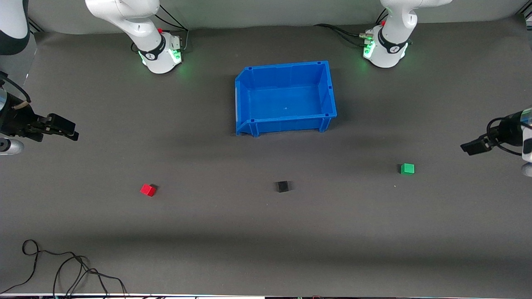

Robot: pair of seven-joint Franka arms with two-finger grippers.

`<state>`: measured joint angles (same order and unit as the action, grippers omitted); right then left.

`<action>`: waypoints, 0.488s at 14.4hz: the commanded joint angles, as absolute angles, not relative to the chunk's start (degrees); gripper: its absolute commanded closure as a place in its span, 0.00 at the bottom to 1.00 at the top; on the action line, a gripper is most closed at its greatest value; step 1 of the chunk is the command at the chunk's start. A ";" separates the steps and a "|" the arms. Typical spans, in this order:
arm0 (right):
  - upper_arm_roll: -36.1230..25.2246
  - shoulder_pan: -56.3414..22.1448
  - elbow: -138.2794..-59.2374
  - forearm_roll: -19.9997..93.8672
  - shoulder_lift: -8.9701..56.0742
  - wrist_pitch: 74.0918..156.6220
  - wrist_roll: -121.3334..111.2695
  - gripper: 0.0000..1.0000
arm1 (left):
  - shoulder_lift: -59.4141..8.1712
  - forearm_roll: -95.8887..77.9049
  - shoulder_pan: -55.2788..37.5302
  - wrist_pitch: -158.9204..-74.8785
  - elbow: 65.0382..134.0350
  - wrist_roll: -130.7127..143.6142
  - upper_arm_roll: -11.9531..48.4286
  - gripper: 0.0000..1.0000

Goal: Attach green and red cubes to black cube
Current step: 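Move the right gripper toward the red cube while the left gripper approaches the green cube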

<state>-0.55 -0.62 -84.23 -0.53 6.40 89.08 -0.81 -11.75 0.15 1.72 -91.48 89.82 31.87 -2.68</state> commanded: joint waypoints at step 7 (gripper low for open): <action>-1.23 -0.18 -82.71 5.43 13.52 88.42 -3.78 0.01 | -8.62 2.46 1.76 -107.11 107.65 56.05 -2.37 0.08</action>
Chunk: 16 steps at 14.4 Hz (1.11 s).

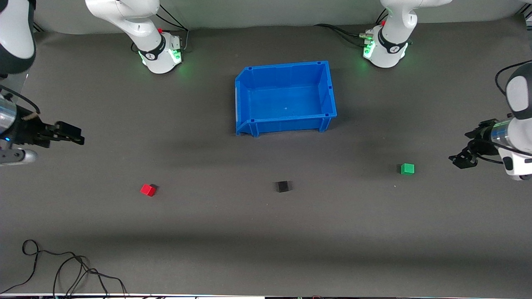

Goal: Attach green and red cubes to black cube
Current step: 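Lower the right gripper onto the red cube while the left gripper lowers onto green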

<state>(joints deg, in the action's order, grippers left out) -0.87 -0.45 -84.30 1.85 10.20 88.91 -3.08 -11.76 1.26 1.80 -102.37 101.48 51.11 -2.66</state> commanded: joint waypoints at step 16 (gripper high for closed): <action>-1.41 2.55 -83.23 10.37 37.61 103.52 5.88 0.01 | -24.87 -3.25 2.55 -141.77 119.62 78.49 -1.94 0.13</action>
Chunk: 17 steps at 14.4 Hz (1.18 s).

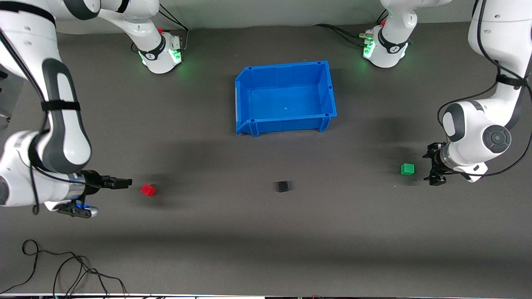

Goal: Attach green and red cubes to black cube
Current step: 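Lower the right gripper onto the red cube while the left gripper lowers onto green, then close the right gripper on the red cube while the left gripper grips green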

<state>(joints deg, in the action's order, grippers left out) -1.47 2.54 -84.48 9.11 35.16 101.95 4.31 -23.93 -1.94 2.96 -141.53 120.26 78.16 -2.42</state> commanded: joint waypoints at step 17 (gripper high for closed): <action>-0.70 1.93 -82.88 11.07 47.81 114.17 16.79 0.03 | -29.09 0.61 2.29 -139.92 117.33 76.38 0.18 0.15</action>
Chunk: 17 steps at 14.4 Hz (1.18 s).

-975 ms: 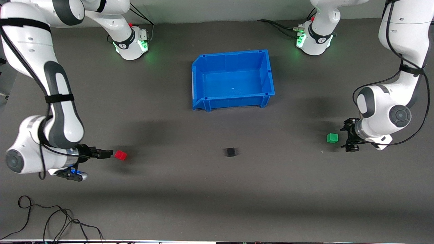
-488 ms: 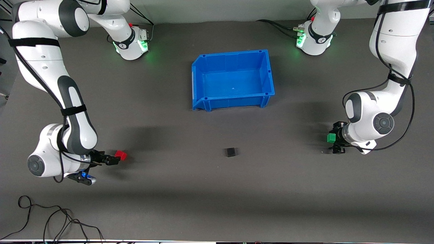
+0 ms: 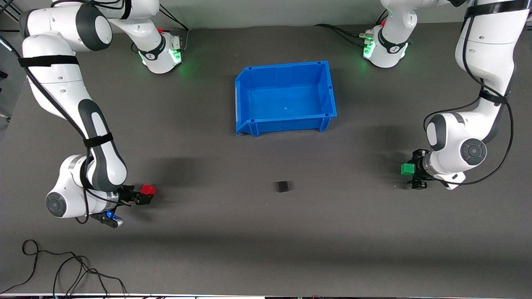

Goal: Attach green and red cubes to black cube
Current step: 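Close the right gripper on the red cube while the left gripper grips green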

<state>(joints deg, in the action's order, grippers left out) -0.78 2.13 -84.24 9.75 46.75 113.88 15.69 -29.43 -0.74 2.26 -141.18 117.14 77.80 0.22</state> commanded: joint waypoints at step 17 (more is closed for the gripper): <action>-0.70 0.97 -82.53 14.76 47.11 114.70 22.99 1.00 | -28.22 0.88 1.93 -129.03 109.96 77.16 0.17 1.00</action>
